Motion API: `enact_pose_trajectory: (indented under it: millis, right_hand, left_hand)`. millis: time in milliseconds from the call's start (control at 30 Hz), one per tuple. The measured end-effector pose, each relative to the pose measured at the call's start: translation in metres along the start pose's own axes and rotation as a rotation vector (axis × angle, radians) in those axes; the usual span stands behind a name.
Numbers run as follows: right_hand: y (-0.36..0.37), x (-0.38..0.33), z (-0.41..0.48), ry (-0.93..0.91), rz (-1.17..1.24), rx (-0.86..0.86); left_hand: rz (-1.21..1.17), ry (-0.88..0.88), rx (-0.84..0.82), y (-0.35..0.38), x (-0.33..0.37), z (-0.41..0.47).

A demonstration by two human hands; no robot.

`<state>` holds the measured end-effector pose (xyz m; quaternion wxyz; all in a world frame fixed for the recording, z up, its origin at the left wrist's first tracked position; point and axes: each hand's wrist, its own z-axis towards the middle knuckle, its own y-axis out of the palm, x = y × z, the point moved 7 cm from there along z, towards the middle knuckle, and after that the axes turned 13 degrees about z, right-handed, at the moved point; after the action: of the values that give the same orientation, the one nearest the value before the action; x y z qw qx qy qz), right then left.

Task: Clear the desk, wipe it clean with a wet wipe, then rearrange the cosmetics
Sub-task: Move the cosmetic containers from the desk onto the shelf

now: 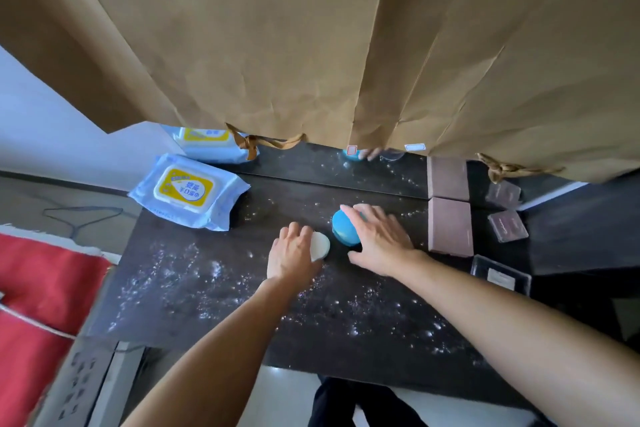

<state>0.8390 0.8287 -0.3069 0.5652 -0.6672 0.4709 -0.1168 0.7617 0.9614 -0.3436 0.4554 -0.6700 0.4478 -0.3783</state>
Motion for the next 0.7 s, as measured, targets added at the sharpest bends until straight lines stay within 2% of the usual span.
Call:
enact_pose_trajectory:
  millis: [133, 233, 400, 567, 700]
  right_hand:
    - [0.014, -0.001, 0.019, 0.065, 0.044, -0.026]
    - [0.01, -0.005, 0.021, 0.061, 0.088, -0.027]
    - [-0.008, -0.002, 0.002, 0.056, 0.235, 0.026]
    - [-0.038, 0.015, -0.045, 0.007, 0.275, 0.131]
    - [-0.059, 0.045, -0.091, -0.002, 0.297, 0.203]
  left_hand:
    - [-0.162, -0.045, 0.067, -0.009, -0.018, -0.005]
    - [-0.309, -0.108, 0.045, -0.019, -0.035, -0.015]
    - [-0.385, -0.106, 0.027, -0.042, -0.037, -0.029]
    - [-0.404, -0.023, 0.024, -0.064, -0.006, -0.037]
    - [-0.377, 0.086, 0.088, -0.079, 0.038, -0.042]
